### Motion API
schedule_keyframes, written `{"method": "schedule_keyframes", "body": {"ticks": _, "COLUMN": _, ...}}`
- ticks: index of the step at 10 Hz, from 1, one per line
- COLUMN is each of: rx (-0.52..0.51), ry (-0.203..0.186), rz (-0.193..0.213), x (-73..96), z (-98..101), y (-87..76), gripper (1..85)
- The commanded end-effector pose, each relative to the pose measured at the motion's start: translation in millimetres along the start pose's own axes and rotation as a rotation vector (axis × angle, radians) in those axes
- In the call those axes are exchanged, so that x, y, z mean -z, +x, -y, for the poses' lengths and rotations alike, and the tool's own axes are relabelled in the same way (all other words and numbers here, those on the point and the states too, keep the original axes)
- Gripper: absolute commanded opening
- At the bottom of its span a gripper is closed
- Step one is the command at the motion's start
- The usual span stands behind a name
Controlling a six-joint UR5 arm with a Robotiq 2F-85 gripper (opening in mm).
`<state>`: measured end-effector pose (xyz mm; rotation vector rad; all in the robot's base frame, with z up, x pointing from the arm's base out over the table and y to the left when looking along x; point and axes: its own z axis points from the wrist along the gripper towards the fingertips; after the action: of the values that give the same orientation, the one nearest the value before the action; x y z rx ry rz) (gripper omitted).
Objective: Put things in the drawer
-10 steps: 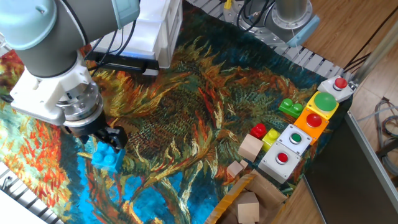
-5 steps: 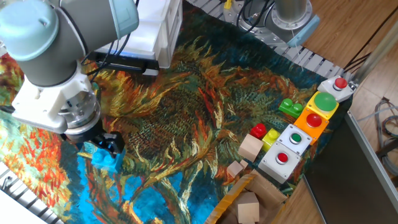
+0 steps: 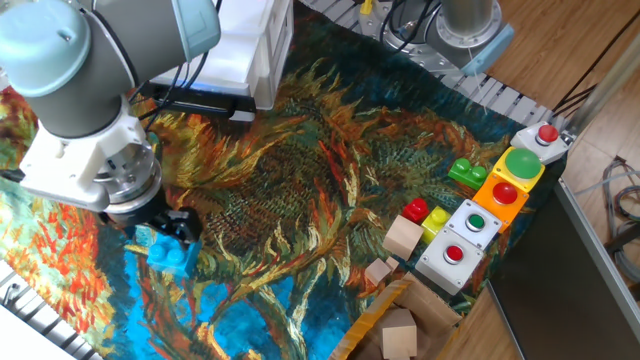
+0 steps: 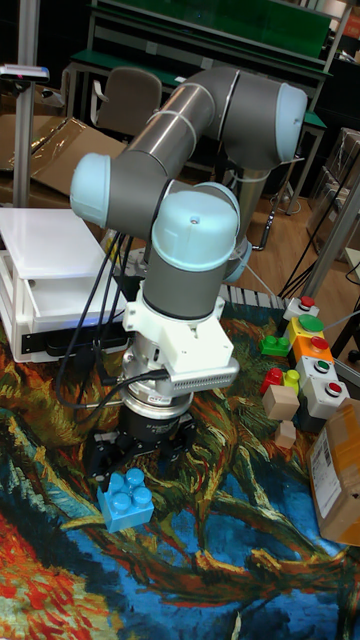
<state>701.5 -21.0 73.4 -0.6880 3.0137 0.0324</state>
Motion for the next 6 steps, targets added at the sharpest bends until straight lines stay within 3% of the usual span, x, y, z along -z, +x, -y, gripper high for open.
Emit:
{"method": "schedule_keyframes", "body": {"ticks": 1, "rx": 0.006, "ry": 0.001, "rz": 0.0, "x": -10.2, "z": 1.8, "y": -0.5, "gripper": 79.7}}
{"method": "schedule_keyframes", "body": {"ticks": 3, "rx": 0.004, "ry": 0.006, "rz": 0.006, "x": -22.2, "z": 5.7, "y": -8.3, "gripper": 81.3}}
{"method": "schedule_keyframes", "body": {"ticks": 6, "rx": -0.007, "ry": 0.003, "rz": 0.004, "x": -26.6, "z": 5.1, "y": -9.9, "gripper": 81.7}}
